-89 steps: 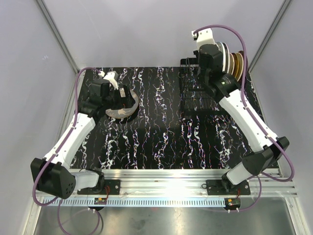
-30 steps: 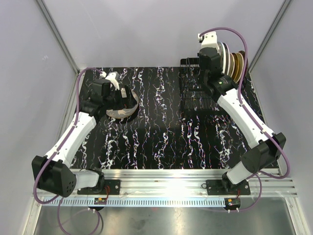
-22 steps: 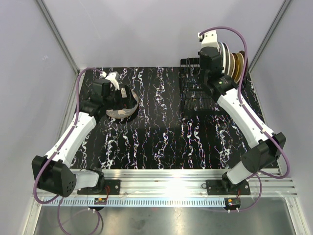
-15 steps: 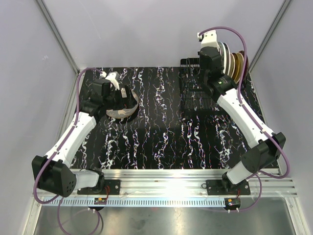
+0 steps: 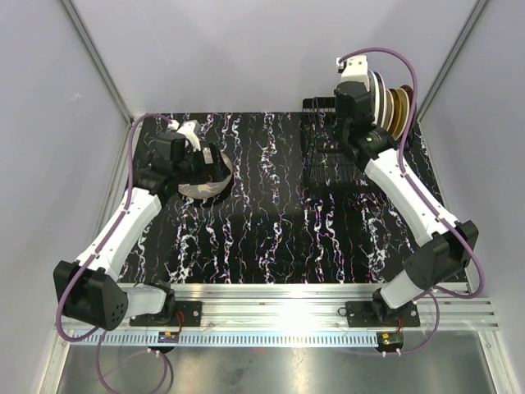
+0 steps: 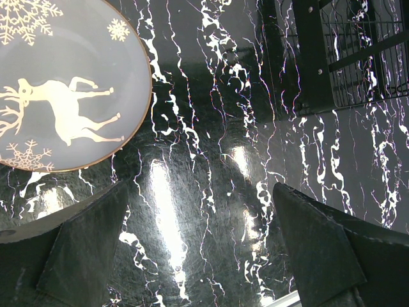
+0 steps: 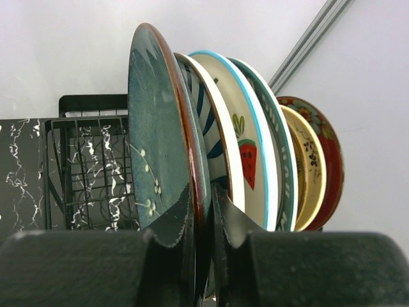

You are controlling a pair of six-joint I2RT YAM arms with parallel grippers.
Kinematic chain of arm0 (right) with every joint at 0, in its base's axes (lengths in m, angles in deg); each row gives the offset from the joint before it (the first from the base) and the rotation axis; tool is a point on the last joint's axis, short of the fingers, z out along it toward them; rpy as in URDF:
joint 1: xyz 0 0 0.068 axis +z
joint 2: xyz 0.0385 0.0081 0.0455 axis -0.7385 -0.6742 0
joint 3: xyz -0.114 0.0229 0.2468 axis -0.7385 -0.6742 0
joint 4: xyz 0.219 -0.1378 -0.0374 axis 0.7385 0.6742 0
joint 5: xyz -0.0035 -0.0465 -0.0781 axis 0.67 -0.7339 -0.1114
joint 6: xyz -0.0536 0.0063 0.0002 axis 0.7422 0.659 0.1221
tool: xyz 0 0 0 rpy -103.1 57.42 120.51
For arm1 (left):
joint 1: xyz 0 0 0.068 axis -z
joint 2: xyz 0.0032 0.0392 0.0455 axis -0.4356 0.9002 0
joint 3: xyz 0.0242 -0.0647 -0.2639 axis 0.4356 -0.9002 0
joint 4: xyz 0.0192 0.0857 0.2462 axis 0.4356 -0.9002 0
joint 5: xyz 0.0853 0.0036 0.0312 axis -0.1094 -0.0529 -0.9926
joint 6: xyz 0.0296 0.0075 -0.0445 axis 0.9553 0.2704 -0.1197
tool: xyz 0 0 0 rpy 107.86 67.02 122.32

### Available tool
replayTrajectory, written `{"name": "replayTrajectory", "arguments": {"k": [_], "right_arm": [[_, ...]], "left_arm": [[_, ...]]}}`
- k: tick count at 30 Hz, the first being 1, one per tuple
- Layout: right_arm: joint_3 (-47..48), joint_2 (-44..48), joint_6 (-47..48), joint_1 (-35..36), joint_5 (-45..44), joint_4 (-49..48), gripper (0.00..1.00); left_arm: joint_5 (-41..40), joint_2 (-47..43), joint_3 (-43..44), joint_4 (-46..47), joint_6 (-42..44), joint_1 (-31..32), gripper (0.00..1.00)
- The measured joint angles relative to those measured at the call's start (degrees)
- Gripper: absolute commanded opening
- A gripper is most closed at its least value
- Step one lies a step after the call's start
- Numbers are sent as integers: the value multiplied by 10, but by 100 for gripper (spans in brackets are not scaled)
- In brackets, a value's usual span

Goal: Load the plates into the dish rack
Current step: Insert the plate into the dish rack

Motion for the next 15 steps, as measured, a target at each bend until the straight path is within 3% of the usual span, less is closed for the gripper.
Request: {"name": "replayTrajectory", "arguments": {"k": [11, 15], "right_arm": [[-10, 0, -24, -9, 24, 13, 11], [-10, 0, -26, -10, 26, 13, 19]], "left_arm": [[3, 0, 0, 0, 0, 0, 99], [4, 1, 0, 0, 0, 0, 99]]}}
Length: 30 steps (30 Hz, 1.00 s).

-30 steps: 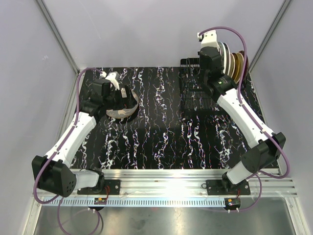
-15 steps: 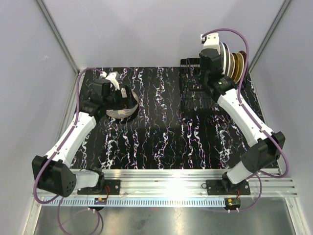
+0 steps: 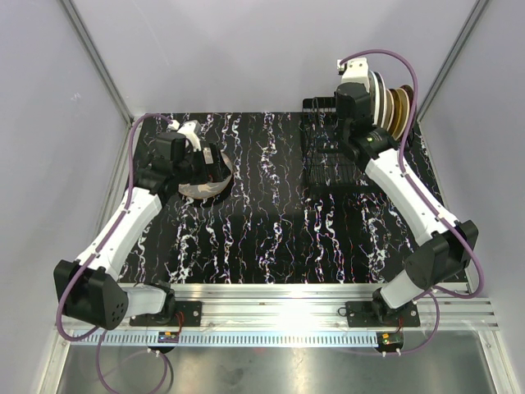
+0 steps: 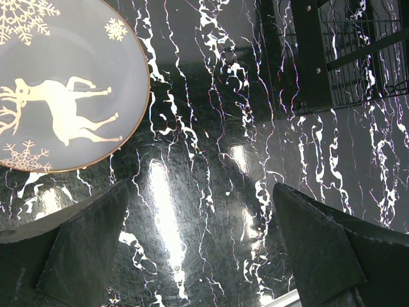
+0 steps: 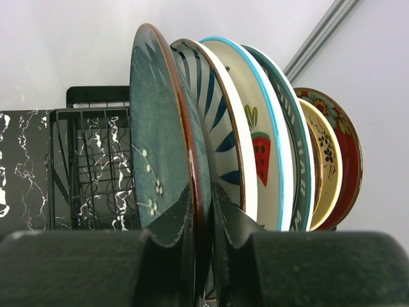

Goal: Load the plates into the dish rack
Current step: Insert the plate into the dish rack

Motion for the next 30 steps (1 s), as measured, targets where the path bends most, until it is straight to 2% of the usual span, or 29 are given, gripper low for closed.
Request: {"name": "replayTrajectory", "arguments": {"k": [20, 30], "right_arm": [[35, 4, -7, 0, 30, -11, 45], [57, 68, -27, -8, 63, 27, 53]], "left_arm": [[1, 7, 0, 0, 0, 0, 99], [-5, 7, 0, 0, 0, 0, 99]]}}
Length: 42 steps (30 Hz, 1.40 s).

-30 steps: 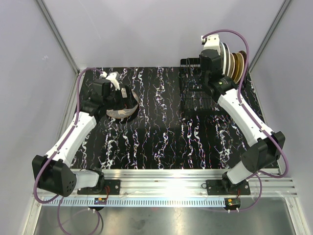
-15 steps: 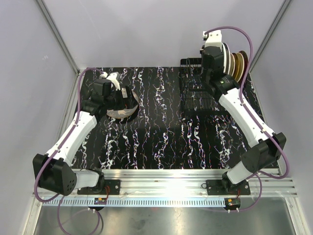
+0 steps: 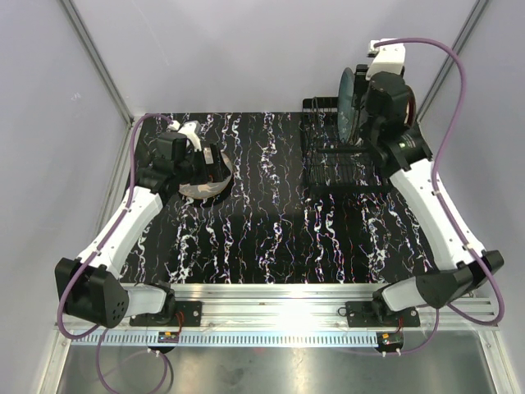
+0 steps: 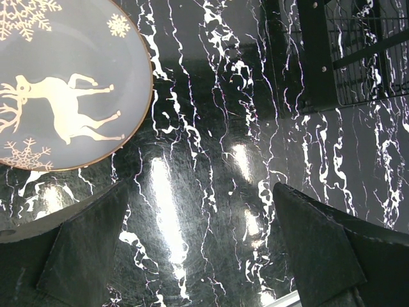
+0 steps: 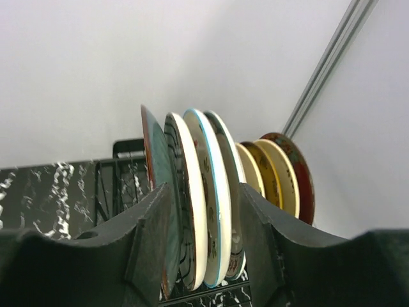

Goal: Load the plates into the dish rack
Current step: Insert the plate into the dish rack, then grab a plate with the left arm

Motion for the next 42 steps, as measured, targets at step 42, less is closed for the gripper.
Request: {"name": "replayTrajectory", "arguments": {"k": [42], "right_arm": [[-535, 420, -243, -4, 455, 68, 19]], "left_arm": [[-66, 144, -19, 10, -30, -172, 95]]}}
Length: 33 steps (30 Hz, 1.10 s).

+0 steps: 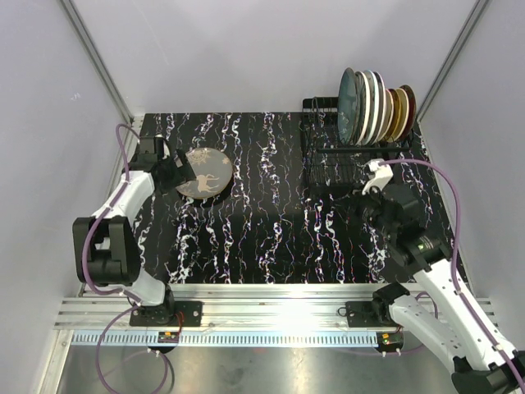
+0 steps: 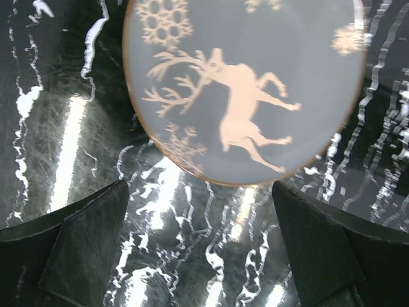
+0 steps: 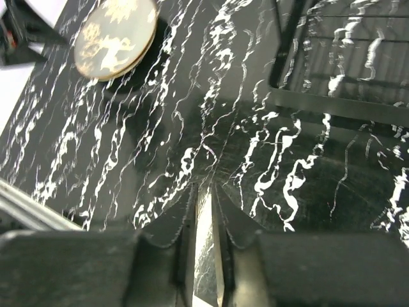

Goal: Load the plates into the dish rack
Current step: Grab a plate with the left arm

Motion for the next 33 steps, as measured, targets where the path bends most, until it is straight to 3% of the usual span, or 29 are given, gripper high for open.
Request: {"name": "replayTrajectory", "arguments": {"k": [3, 8, 19, 23, 29, 33], "right_arm": [[-3, 7, -19, 0, -26, 0, 11], [-2, -34, -36, 0, -55, 0, 8], [12, -65, -34, 0, -59, 8, 8], [12, -66, -34, 0, -59, 8, 8], [12, -66, -34, 0, -59, 8, 8], [12, -68, -34, 0, -58, 8, 8]], "left_arm": [[-1, 21, 0, 4, 0, -12, 92], [-3, 47, 0, 17, 0, -23, 84], [16, 118, 0, 57, -3, -42, 68], [23, 128, 0, 65, -6, -44, 55], [32, 141, 0, 68, -7, -45, 50], [39, 141, 0, 71, -10, -45, 33]]}}
